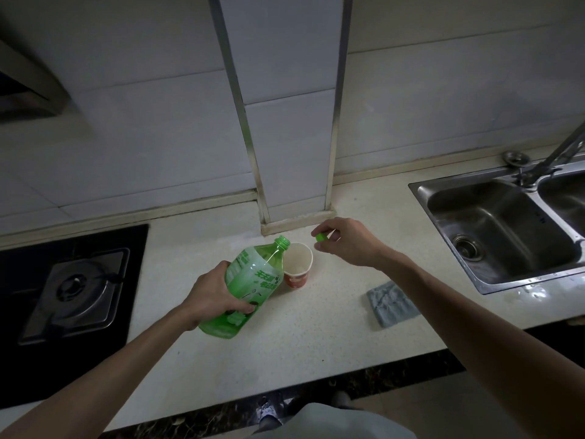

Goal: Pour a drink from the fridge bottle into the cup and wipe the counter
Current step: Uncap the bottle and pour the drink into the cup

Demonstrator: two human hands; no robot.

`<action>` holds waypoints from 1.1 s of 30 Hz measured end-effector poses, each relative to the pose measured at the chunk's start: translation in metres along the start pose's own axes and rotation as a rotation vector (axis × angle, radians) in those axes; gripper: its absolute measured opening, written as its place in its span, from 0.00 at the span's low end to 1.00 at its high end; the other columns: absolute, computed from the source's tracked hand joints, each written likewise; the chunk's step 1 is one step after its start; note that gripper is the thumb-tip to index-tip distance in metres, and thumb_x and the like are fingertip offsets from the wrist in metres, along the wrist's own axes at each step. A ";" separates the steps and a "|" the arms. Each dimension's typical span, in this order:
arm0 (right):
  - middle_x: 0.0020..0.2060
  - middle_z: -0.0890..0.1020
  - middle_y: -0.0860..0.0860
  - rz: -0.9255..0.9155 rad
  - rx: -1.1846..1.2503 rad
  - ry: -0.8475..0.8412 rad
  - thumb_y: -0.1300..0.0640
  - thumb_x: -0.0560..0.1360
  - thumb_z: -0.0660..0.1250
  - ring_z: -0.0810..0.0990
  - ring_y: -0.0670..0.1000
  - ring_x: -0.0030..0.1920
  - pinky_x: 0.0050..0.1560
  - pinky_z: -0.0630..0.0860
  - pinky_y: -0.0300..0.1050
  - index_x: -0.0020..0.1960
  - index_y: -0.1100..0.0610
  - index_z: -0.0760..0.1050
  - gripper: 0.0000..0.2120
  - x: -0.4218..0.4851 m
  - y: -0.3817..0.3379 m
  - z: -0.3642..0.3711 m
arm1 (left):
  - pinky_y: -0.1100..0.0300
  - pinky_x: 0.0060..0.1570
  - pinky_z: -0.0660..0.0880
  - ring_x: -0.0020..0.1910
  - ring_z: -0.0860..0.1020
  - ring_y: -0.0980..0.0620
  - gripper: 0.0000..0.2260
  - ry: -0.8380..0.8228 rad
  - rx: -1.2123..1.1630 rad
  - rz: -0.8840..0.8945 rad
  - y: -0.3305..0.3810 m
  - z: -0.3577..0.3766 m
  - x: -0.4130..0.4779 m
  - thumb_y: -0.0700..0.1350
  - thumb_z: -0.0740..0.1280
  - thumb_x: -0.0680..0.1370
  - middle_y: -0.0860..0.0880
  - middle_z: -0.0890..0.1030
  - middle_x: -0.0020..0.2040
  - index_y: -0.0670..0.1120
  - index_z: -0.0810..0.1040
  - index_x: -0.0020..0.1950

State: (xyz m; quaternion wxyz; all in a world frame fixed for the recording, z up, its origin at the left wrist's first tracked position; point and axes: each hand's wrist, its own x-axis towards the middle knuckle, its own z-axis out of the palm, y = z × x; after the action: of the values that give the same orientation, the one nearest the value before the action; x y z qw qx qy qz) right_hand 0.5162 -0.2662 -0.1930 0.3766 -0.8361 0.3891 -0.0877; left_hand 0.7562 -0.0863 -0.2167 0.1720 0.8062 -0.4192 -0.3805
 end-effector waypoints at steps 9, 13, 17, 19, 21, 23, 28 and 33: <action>0.51 0.78 0.44 0.032 -0.017 0.001 0.52 0.76 0.70 0.76 0.42 0.42 0.41 0.70 0.30 0.60 0.52 0.79 0.14 -0.001 0.008 -0.002 | 0.61 0.40 0.76 0.48 0.80 0.54 0.33 -0.013 0.023 -0.001 0.002 0.000 0.002 0.48 0.84 0.60 0.52 0.81 0.51 0.50 0.71 0.59; 0.53 0.79 0.46 0.047 -0.014 -0.001 0.52 0.76 0.70 0.75 0.41 0.42 0.40 0.69 0.29 0.61 0.53 0.78 0.14 -0.003 0.012 -0.004 | 0.60 0.41 0.76 0.48 0.80 0.53 0.33 -0.022 0.035 -0.010 0.002 0.001 0.003 0.48 0.84 0.59 0.52 0.80 0.51 0.50 0.71 0.59; 0.54 0.80 0.48 0.046 -0.015 0.001 0.53 0.76 0.70 0.74 0.40 0.40 0.39 0.67 0.28 0.61 0.54 0.78 0.14 -0.004 0.013 -0.004 | 0.60 0.40 0.76 0.48 0.80 0.53 0.33 -0.027 0.045 -0.016 0.002 0.002 0.004 0.47 0.84 0.60 0.52 0.80 0.51 0.50 0.71 0.59; 0.55 0.80 0.49 0.048 -0.013 -0.001 0.53 0.76 0.70 0.74 0.40 0.40 0.39 0.67 0.27 0.61 0.54 0.78 0.15 -0.004 0.014 -0.004 | 0.60 0.40 0.76 0.48 0.80 0.53 0.33 -0.031 0.048 -0.017 0.002 0.003 0.005 0.47 0.84 0.60 0.52 0.80 0.51 0.50 0.71 0.59; 0.56 0.80 0.49 0.049 -0.010 -0.003 0.53 0.76 0.70 0.74 0.40 0.40 0.38 0.67 0.27 0.61 0.54 0.78 0.14 -0.004 0.014 -0.004 | 0.59 0.41 0.77 0.48 0.80 0.53 0.33 -0.034 0.052 -0.019 0.001 0.003 0.005 0.47 0.84 0.60 0.52 0.80 0.51 0.50 0.71 0.59; 0.55 0.80 0.50 0.048 -0.010 -0.002 0.53 0.76 0.70 0.74 0.39 0.40 0.38 0.66 0.27 0.61 0.54 0.78 0.14 -0.004 0.015 -0.004 | 0.58 0.43 0.78 0.49 0.80 0.52 0.33 -0.040 0.058 -0.021 0.000 0.004 0.005 0.48 0.84 0.60 0.52 0.80 0.51 0.50 0.71 0.59; 0.57 0.80 0.51 0.054 -0.016 -0.005 0.53 0.76 0.70 0.75 0.41 0.42 0.40 0.68 0.29 0.61 0.54 0.78 0.15 -0.004 0.016 -0.004 | 0.58 0.43 0.79 0.48 0.80 0.52 0.33 -0.043 0.058 -0.029 -0.001 0.004 0.006 0.48 0.84 0.60 0.52 0.80 0.51 0.50 0.71 0.59; 0.58 0.80 0.51 0.059 -0.021 -0.015 0.54 0.77 0.69 0.76 0.44 0.45 0.41 0.69 0.30 0.62 0.55 0.77 0.15 -0.004 0.014 -0.003 | 0.57 0.44 0.78 0.49 0.80 0.52 0.34 -0.039 0.063 -0.028 -0.002 0.003 0.007 0.48 0.84 0.60 0.51 0.80 0.51 0.50 0.71 0.60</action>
State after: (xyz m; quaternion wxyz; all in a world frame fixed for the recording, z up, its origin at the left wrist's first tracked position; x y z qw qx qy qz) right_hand 0.5038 -0.2711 -0.2002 0.3732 -0.8288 0.4117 -0.0661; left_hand 0.7576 -0.0908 -0.2235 0.1329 0.8094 -0.4229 -0.3852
